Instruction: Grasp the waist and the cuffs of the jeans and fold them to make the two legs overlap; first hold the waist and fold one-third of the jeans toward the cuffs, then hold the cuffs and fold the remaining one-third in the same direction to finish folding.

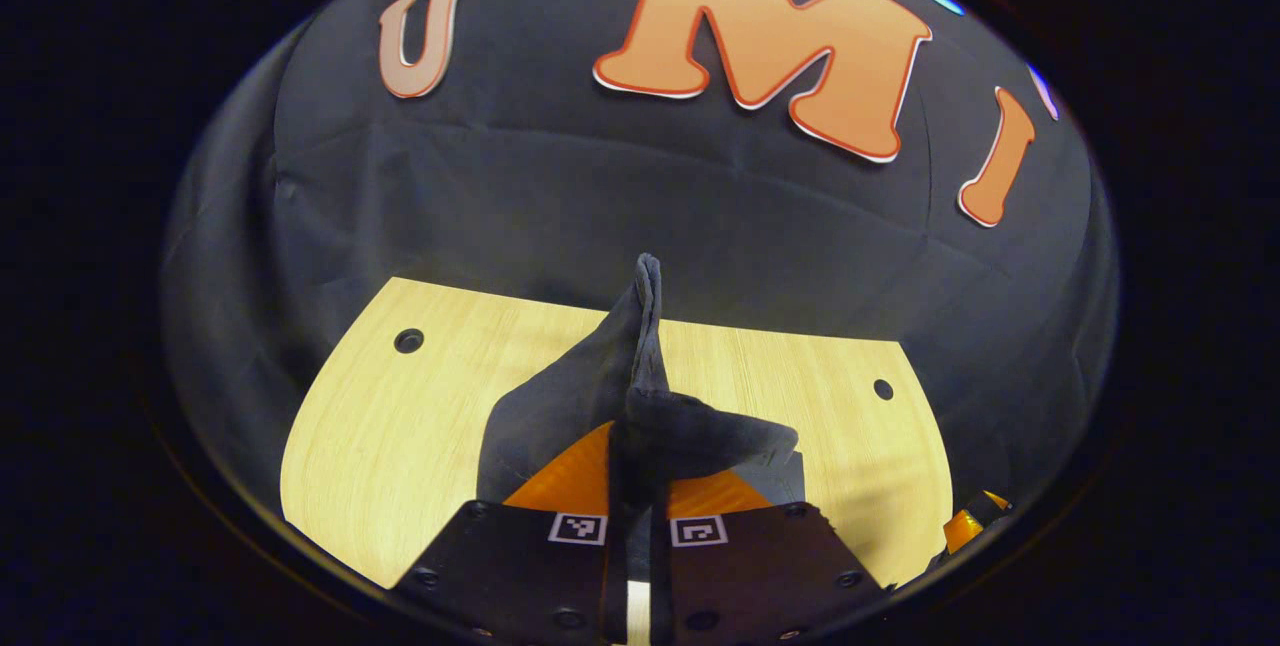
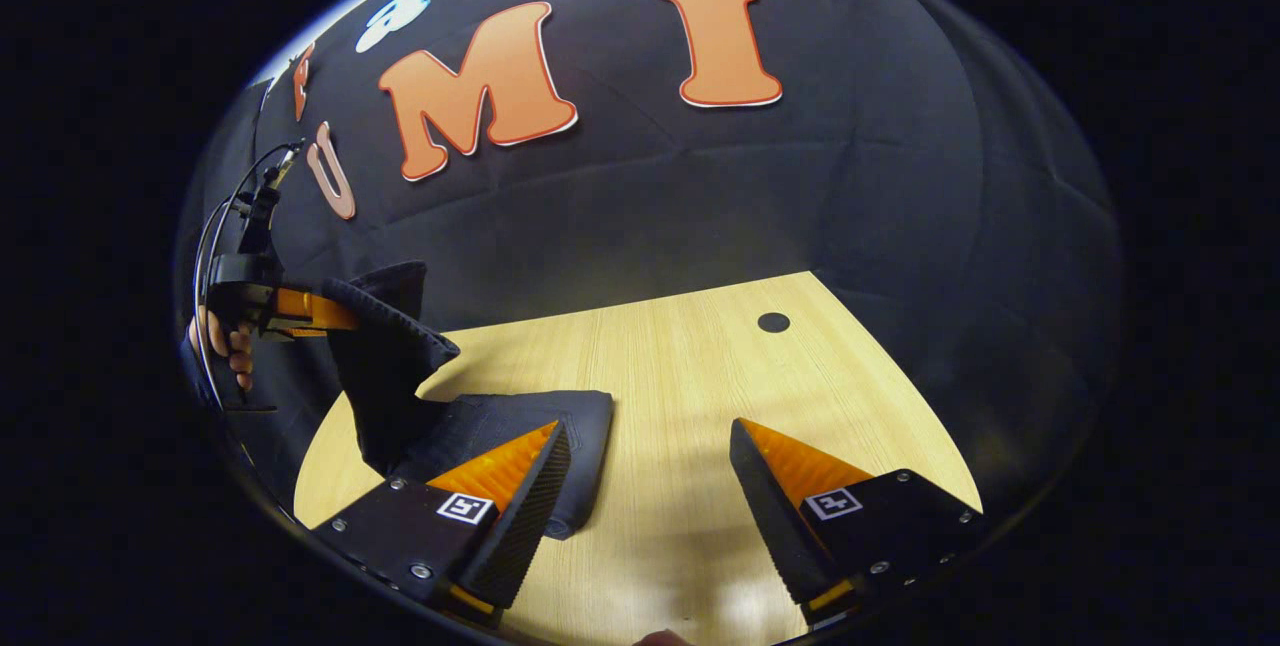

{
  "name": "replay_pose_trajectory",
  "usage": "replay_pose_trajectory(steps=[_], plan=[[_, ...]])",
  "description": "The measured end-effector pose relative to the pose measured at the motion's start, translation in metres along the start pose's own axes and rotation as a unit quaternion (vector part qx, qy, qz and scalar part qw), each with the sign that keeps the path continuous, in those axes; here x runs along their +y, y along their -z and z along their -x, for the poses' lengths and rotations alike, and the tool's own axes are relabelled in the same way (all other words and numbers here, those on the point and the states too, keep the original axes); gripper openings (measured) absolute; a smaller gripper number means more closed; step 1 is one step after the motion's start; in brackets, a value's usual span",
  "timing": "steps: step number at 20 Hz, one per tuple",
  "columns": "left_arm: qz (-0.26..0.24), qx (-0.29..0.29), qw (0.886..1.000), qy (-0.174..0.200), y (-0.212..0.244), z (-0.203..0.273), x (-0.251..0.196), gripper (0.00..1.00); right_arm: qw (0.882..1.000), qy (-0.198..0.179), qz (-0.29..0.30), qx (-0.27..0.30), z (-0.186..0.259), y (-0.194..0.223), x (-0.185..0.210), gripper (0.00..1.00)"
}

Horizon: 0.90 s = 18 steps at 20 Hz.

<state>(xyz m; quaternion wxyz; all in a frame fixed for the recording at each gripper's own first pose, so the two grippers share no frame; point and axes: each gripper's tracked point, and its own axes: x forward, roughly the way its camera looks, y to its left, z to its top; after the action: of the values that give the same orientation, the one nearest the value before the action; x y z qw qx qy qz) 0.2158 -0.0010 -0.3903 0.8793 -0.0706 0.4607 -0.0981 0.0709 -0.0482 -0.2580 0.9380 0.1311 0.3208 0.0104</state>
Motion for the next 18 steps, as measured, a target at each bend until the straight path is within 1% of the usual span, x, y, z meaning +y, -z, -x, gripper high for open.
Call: replay_pose_trajectory(steps=[6,9,12,15,18], plan=[[-0.02,0.021,1.0,-0.005,0.003,-0.04,-0.05,0.09,1.0,0.019,-0.016,0.004,0.001,0.003,-0.032,0.98],[-0.022,0.047,0.999,0.0,0.025,-0.054,-0.069,0.09,0.999,0.028,-0.025,0.01,0.003,0.008,-0.045,0.98],[-0.05,0.061,0.997,0.006,0.05,-0.06,-0.088,0.09,0.999,0.034,-0.027,0.016,0.005,0.012,-0.053,0.99],[-0.071,0.079,0.994,0.022,0.088,-0.053,-0.106,0.09,0.999,0.032,-0.03,0.019,0.003,0.013,-0.054,0.99],[-0.099,0.089,0.99,0.036,0.118,-0.037,-0.104,0.09,0.999,0.028,-0.031,0.021,-0.001,0.014,-0.052,0.99]])
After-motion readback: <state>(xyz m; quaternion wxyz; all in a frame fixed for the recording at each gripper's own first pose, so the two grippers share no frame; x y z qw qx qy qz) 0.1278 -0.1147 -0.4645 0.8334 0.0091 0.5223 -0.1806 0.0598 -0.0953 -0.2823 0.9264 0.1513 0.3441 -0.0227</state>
